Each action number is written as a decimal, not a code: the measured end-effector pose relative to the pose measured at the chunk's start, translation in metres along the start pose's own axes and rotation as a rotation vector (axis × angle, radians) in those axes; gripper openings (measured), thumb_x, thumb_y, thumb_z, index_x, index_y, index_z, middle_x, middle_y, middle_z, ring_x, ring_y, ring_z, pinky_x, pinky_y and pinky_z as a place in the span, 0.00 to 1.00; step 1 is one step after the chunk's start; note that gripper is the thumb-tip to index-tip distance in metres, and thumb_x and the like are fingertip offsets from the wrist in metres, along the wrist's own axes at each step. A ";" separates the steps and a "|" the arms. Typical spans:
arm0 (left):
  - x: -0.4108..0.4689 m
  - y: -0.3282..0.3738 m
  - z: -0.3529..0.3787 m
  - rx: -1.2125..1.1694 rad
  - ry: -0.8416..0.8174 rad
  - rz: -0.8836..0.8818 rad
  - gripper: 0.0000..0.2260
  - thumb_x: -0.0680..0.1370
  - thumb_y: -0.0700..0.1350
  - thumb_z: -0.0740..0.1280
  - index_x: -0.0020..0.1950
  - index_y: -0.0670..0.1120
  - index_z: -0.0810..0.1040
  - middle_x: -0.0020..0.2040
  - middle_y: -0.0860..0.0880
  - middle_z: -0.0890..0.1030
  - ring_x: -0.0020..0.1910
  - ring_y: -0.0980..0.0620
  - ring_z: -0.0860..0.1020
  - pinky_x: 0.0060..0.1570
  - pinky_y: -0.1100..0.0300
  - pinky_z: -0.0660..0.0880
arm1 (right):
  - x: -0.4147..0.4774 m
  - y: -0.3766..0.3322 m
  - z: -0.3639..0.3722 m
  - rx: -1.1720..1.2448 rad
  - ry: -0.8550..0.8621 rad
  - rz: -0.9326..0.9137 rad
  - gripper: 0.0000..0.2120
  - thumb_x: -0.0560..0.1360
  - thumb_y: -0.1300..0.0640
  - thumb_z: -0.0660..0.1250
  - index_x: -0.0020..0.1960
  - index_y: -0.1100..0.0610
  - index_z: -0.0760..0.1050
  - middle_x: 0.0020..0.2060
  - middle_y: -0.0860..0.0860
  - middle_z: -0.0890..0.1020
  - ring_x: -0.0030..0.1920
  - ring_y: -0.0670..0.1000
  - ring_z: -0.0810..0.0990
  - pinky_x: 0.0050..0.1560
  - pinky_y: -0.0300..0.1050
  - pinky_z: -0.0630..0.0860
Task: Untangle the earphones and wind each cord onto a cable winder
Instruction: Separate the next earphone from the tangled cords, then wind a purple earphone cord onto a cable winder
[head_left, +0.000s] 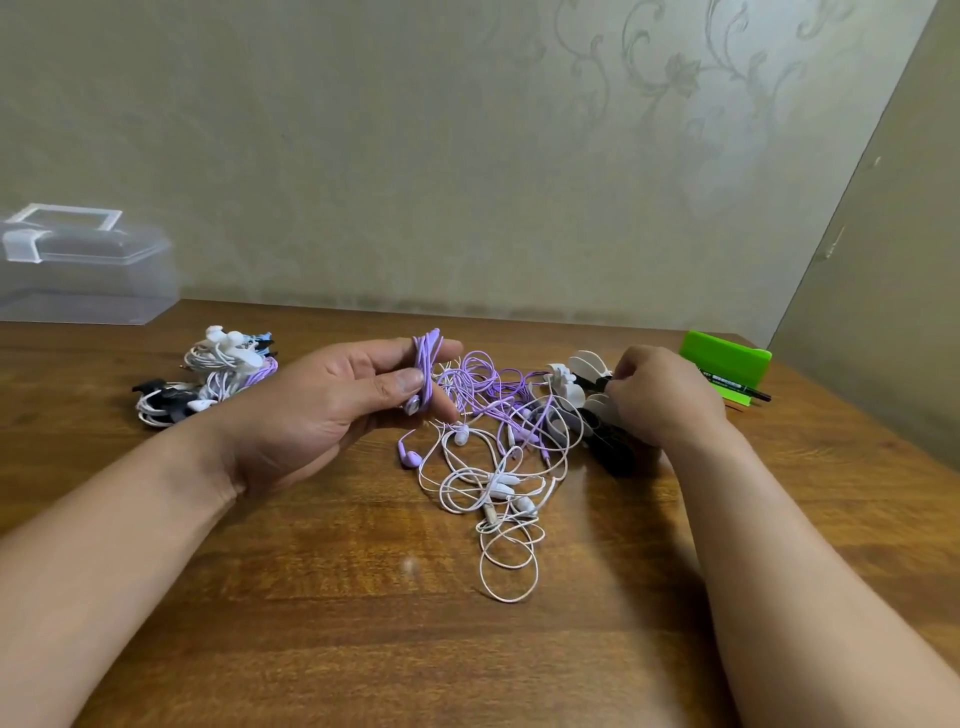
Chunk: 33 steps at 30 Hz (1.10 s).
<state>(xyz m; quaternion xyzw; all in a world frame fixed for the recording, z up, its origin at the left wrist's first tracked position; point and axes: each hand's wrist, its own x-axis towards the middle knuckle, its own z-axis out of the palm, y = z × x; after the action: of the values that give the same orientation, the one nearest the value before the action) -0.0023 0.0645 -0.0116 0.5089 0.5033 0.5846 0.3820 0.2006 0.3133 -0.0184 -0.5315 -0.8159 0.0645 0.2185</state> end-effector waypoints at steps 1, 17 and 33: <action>0.000 0.000 0.000 0.008 0.002 0.006 0.18 0.81 0.41 0.62 0.71 0.44 0.76 0.52 0.38 0.85 0.55 0.49 0.81 0.56 0.57 0.80 | 0.001 0.000 -0.001 0.007 0.034 -0.006 0.03 0.77 0.54 0.66 0.48 0.46 0.76 0.52 0.53 0.84 0.53 0.61 0.80 0.54 0.53 0.79; 0.000 0.003 -0.001 -0.151 -0.031 -0.010 0.17 0.81 0.42 0.61 0.66 0.46 0.82 0.46 0.43 0.84 0.50 0.51 0.81 0.62 0.52 0.77 | -0.032 -0.041 -0.012 0.621 -0.268 -0.135 0.12 0.80 0.47 0.72 0.55 0.54 0.77 0.41 0.52 0.81 0.36 0.50 0.78 0.38 0.45 0.71; 0.005 0.009 -0.006 -0.394 0.147 0.007 0.11 0.81 0.50 0.63 0.46 0.44 0.75 0.32 0.49 0.63 0.35 0.49 0.70 0.39 0.57 0.75 | -0.094 -0.104 -0.020 1.471 -0.846 -0.176 0.12 0.75 0.60 0.70 0.55 0.63 0.74 0.40 0.58 0.78 0.33 0.49 0.77 0.31 0.40 0.71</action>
<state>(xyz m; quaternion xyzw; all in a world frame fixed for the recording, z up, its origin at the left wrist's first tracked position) -0.0085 0.0665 -0.0014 0.3819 0.4041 0.7087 0.4343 0.1539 0.1823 0.0070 -0.1202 -0.6177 0.7538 0.1891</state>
